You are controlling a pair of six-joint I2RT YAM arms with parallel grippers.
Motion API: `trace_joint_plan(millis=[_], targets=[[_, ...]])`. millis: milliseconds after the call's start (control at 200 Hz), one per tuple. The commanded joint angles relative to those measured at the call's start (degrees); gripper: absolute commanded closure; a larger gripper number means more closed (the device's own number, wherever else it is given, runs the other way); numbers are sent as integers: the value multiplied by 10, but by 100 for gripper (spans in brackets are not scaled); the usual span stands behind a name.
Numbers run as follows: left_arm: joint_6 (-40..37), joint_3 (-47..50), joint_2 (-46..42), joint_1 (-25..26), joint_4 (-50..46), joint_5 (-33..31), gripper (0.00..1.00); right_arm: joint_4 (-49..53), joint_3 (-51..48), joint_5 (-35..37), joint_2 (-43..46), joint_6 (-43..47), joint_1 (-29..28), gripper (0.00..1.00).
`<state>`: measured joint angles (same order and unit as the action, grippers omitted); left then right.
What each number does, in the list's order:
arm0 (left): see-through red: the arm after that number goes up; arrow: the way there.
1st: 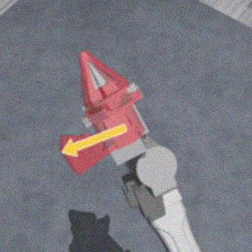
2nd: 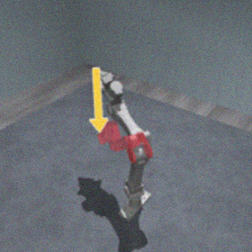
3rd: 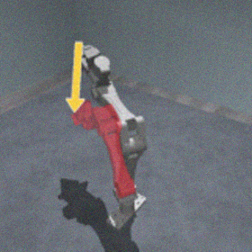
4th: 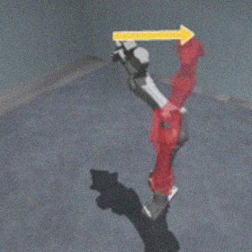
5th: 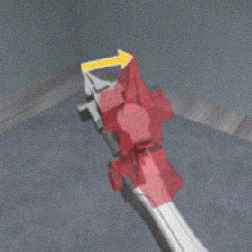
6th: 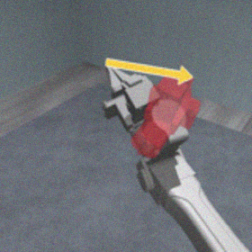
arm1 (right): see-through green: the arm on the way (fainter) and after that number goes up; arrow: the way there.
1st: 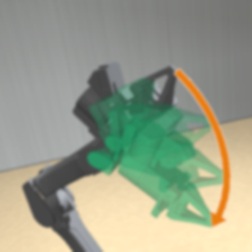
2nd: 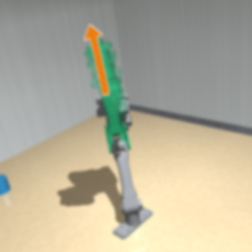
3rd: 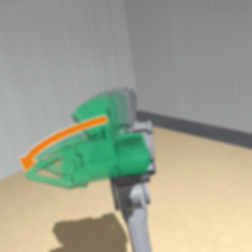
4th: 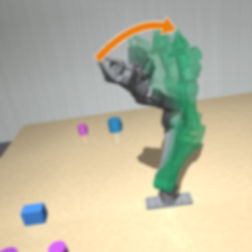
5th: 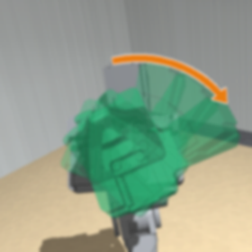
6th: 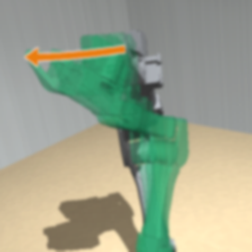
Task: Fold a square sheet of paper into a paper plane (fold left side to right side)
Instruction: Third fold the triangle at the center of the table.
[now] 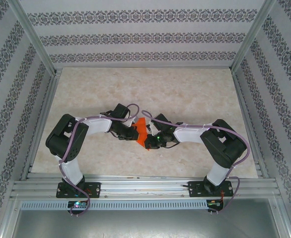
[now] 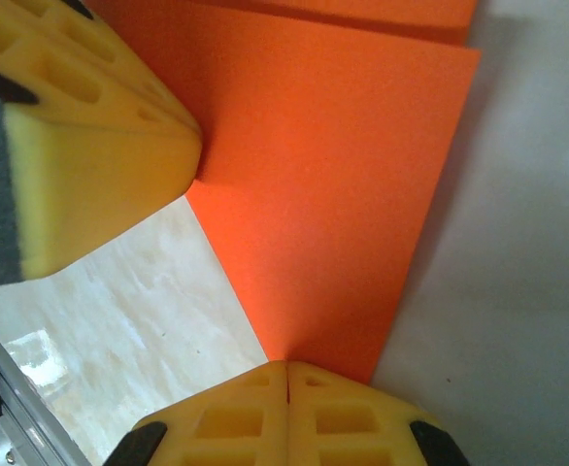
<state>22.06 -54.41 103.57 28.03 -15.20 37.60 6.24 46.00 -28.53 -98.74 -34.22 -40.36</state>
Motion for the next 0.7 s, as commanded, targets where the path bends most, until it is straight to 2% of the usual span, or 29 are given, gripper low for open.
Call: trace_joint_plan(millis=[0, 365, 699], targets=[[-19, -11, 14, 0, -20, -26, 98, 45, -12, 32, -13, -4, 0, 100], [-22, -7, 21, 0, -28, -41, 100, 15, 7, -4, 30, -16, 3, 100], [-18, -4, 19, 0, -24, -38, 100, -11, 34, -17, -2, -19, 0, 100]])
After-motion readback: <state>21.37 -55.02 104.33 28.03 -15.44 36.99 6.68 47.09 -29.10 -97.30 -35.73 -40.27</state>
